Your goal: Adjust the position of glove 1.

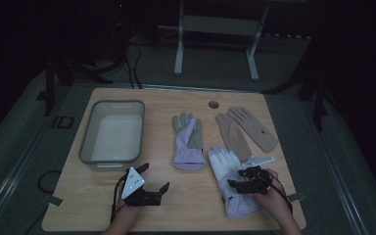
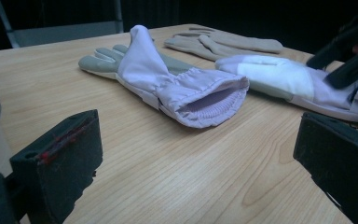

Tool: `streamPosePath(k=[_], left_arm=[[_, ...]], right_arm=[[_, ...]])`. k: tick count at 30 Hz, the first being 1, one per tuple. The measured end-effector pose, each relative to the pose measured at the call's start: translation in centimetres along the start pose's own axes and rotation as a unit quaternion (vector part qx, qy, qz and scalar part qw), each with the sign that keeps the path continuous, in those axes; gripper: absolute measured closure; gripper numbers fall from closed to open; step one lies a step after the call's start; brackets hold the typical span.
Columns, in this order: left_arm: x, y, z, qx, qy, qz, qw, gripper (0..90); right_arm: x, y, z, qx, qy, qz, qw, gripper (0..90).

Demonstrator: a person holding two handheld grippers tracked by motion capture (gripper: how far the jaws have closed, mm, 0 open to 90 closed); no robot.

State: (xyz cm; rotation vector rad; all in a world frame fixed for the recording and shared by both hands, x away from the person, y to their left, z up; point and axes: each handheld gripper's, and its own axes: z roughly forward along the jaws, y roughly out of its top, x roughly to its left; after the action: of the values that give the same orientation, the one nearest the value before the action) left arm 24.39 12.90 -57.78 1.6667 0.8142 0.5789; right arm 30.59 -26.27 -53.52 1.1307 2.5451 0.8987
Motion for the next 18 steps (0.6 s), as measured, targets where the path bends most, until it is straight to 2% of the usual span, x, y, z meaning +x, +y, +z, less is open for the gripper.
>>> streamPosePath(k=[2,5,6,7,10,14,18], left_arm=[[0.0,0.0,0.0,0.000,0.000,0.001,1.0000,1.5],[0.0,0.0,0.0,0.000,0.000,0.001,1.0000,1.5],[0.0,0.0,0.0,0.000,0.000,0.001,1.0000,1.5],[0.0,0.0,0.0,0.000,0.000,0.002,1.0000,1.5],[-0.1,0.0,0.0,0.000,0.000,0.004,1.0000,1.5],[0.0,0.0,0.0,0.000,0.001,0.001,1.0000,1.5],[0.0,0.0,0.0,0.000,0.000,0.001,1.0000,1.5]], right_arm=[[0.1,-0.4,0.3,-0.001,0.005,0.013,0.9999,46.4],[0.6,-0.6,0.3,-0.004,0.009,0.013,0.9999,61.0],[0.6,-0.6,0.3,-0.004,0.009,0.013,0.9999,61.0],[0.8,-0.6,0.2,-0.004,0.004,0.027,0.9996,62.4],[1.1,-0.6,0.1,-0.007,-0.003,0.045,0.9990,64.4],[1.3,-0.7,-0.7,-0.025,-0.011,0.071,0.9971,68.2],[1.3,-0.7,-2.0,-0.037,-0.005,0.091,0.9951,73.8]])
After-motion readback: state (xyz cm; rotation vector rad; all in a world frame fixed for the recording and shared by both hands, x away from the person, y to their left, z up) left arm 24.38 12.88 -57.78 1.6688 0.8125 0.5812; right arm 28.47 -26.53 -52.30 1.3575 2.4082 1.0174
